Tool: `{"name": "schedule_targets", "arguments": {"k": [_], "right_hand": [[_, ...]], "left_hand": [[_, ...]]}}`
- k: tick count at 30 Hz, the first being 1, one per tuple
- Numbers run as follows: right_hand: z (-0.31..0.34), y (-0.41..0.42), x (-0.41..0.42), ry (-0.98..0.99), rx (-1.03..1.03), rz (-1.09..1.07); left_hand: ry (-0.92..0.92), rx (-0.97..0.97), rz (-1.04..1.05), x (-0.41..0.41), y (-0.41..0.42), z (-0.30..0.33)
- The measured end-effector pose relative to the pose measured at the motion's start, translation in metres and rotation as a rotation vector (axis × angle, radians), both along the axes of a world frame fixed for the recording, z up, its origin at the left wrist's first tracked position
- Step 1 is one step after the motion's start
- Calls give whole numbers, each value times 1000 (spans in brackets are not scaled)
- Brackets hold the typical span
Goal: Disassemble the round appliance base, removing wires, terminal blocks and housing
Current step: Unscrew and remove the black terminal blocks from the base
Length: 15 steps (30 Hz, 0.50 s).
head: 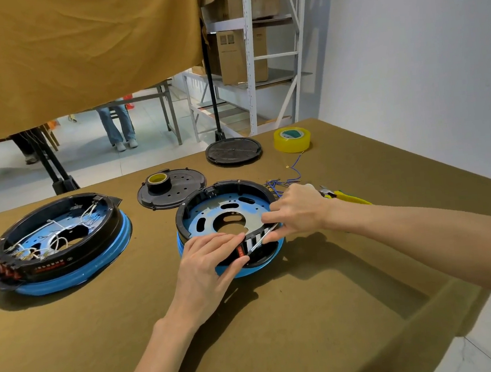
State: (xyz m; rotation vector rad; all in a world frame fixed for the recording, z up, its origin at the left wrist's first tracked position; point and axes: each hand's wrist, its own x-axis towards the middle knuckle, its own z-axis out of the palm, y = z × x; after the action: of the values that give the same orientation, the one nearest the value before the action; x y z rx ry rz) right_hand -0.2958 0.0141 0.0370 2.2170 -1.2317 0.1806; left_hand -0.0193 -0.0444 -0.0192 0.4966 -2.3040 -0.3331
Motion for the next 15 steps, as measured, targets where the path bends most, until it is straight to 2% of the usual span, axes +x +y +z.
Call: {"name": "schedule_targets", "arguments": {"k": [7,11,15], "right_hand": [[-16,14,6,-75,-110,-39],[-22,42,9,-130,-8,-262],[-33,75,0,-323,81,-470]], "left_hand": [[16,-21,20,3,-1,-3],[36,-22,17,2,-3,-5],[69,-9,12,1,0,-5]]}}
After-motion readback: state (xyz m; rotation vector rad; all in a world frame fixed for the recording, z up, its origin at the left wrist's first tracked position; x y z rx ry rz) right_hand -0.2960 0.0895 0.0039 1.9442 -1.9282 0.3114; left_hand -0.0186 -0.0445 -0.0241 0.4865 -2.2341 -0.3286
